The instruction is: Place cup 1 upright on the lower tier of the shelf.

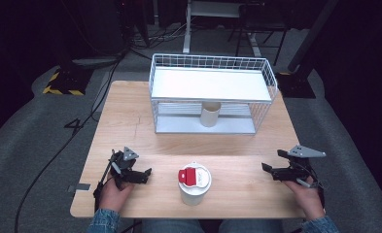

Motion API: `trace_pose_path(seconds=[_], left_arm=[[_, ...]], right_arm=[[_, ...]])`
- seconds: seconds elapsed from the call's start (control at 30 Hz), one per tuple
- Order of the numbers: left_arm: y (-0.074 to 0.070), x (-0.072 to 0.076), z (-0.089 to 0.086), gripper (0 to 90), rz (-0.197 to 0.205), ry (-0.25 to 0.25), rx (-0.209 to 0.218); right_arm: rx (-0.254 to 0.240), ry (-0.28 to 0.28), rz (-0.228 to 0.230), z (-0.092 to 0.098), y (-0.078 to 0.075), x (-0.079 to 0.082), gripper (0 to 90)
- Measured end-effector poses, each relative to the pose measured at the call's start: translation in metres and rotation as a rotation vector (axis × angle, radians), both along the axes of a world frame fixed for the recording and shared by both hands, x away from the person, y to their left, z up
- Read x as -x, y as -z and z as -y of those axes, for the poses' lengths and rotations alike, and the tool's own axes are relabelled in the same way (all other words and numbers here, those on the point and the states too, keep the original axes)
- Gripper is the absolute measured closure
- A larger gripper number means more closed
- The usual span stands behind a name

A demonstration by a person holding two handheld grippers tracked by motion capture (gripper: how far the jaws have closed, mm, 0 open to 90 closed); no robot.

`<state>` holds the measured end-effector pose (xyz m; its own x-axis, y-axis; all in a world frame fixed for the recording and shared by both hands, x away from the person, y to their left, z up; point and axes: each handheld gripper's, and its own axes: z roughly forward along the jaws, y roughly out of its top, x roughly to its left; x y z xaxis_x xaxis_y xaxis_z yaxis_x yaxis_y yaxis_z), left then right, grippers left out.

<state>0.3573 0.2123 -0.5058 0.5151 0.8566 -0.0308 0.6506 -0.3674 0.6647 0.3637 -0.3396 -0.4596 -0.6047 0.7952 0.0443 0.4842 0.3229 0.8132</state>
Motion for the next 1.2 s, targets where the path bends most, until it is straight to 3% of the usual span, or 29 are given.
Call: trace_pose_path(seconds=[0.23,0.6,0.77,0.9,1.07,1.2], left_arm=[[0.000,0.000,0.000,0.4,0.000,0.000,0.001],[0.000,0.000,0.000,0.4,0.000,-0.001,0.001],[0.000,0.000,0.000,0.4,0.000,0.000,0.001],[0.000,0.000,0.000,0.4,0.000,0.000,-0.001],[0.000,0.000,0.000,0.4,0.000,-0.001,-0.001],[0.000,0.003,0.002,0.4,0.001,-0.042,-0.002]], right_arm=[[-0.007,0.031,-0.051,0.011,0.021,0.003,7.5],[0.054,0.070,-0.160,0.022,0.042,-0.002,0.0],[0.075,0.090,-0.142,0.024,0.044,-0.002,0.0],[0.135,0.080,-0.104,0.021,0.046,-0.001,0.0],[0.133,0.082,-0.107,0.020,0.046,0.000,0.0],[0.132,0.085,-0.107,0.020,0.046,0.000,0.0]])
